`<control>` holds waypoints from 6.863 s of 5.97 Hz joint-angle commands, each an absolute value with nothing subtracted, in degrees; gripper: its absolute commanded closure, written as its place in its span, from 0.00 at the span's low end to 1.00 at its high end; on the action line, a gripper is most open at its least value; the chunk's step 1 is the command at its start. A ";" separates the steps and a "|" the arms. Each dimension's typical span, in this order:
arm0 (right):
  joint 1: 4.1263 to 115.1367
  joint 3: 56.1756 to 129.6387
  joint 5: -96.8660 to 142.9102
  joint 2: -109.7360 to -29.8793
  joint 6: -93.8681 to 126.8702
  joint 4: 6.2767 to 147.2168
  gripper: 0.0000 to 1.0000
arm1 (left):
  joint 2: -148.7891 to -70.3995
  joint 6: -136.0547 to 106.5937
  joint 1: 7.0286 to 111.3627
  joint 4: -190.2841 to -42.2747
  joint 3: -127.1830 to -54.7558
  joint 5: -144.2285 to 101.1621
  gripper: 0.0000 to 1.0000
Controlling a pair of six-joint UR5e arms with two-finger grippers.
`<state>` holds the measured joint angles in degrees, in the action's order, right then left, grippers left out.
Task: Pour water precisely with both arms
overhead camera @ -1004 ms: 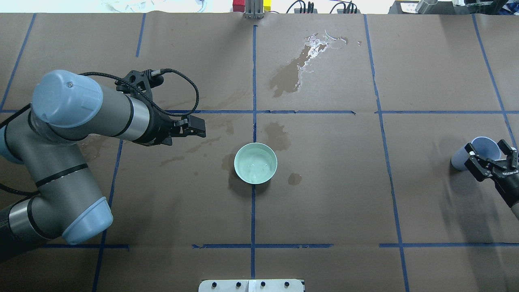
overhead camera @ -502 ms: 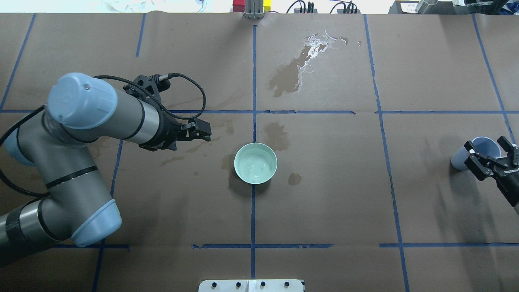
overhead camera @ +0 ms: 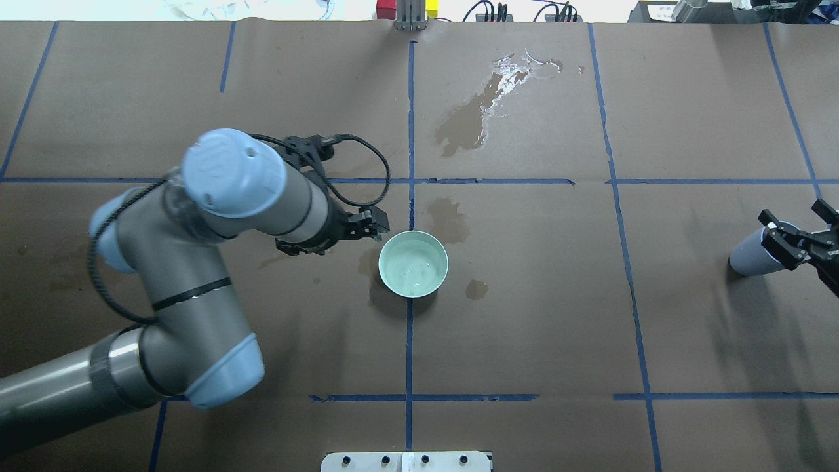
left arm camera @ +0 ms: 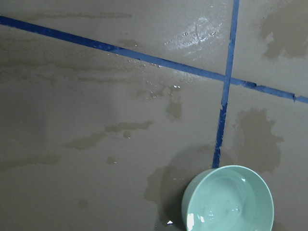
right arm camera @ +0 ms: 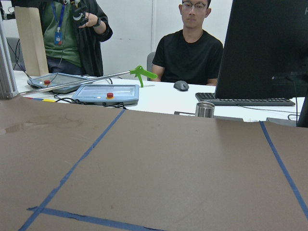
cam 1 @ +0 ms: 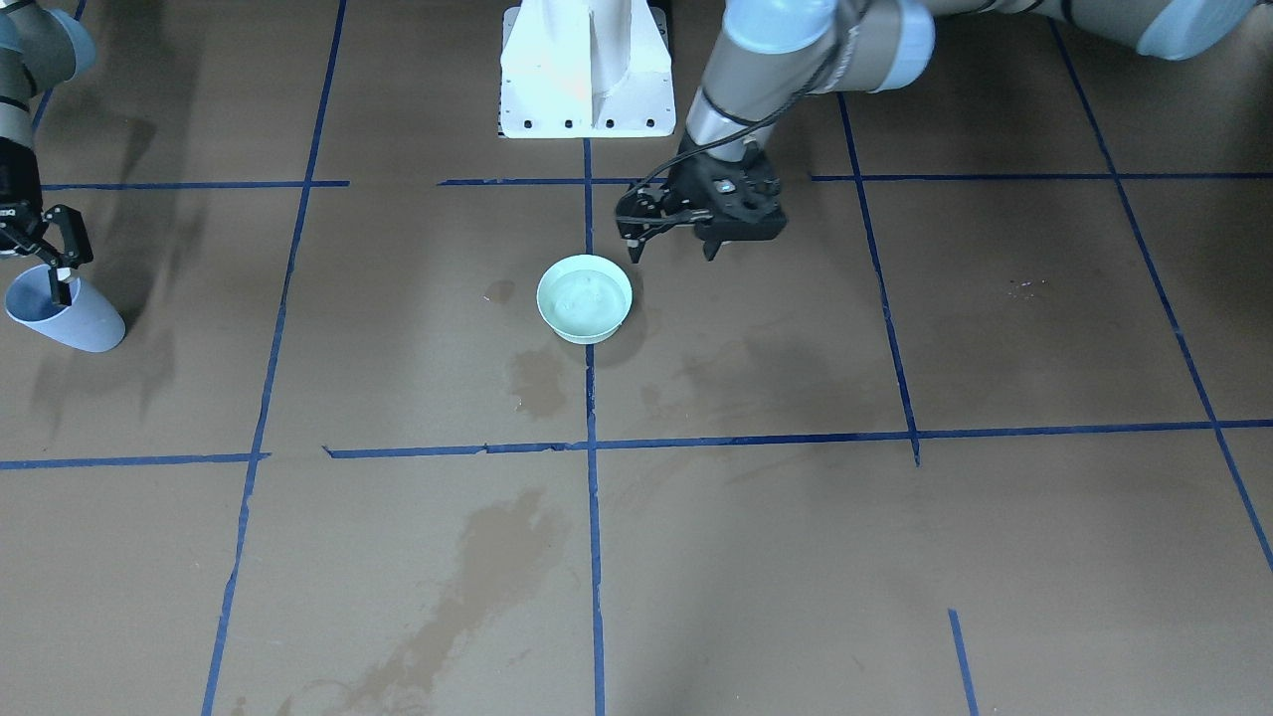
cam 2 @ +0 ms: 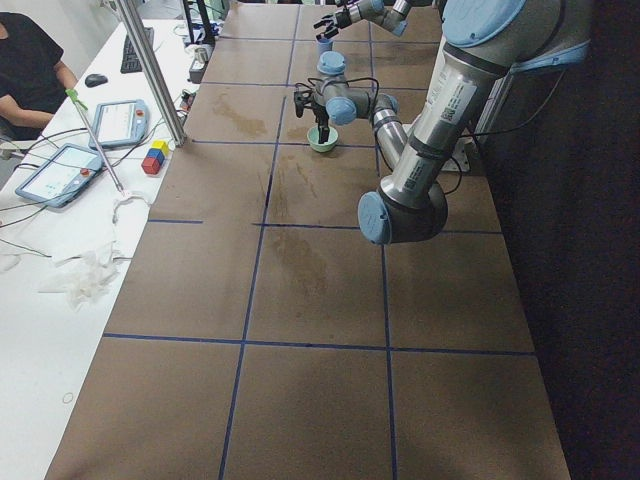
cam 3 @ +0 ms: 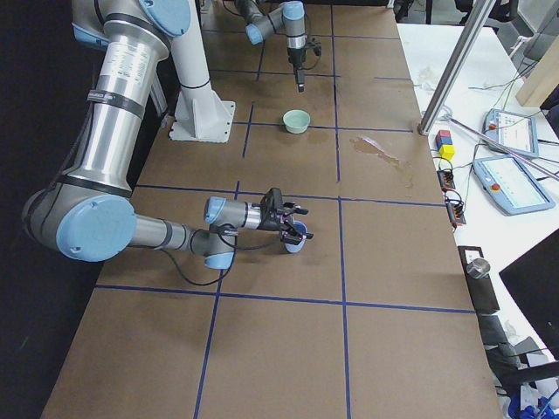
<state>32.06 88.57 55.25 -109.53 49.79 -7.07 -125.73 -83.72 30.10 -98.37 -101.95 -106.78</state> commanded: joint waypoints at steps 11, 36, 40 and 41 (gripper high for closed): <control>85.87 95.71 134.37 -103.18 21.27 29.71 0.01 | -131.31 -84.82 26.19 -98.79 -90.87 -106.08 1.00; 88.06 108.72 135.53 -93.69 -11.95 100.81 0.00 | -91.85 -16.17 71.67 -110.04 -90.05 -138.69 0.00; 90.09 106.89 136.85 -95.17 -11.78 104.33 0.00 | -89.21 -0.94 87.40 -96.69 -95.54 -137.20 0.00; 90.09 105.13 136.76 -95.27 -11.52 103.80 0.00 | -89.21 0.25 87.89 -92.94 -95.97 -137.02 0.00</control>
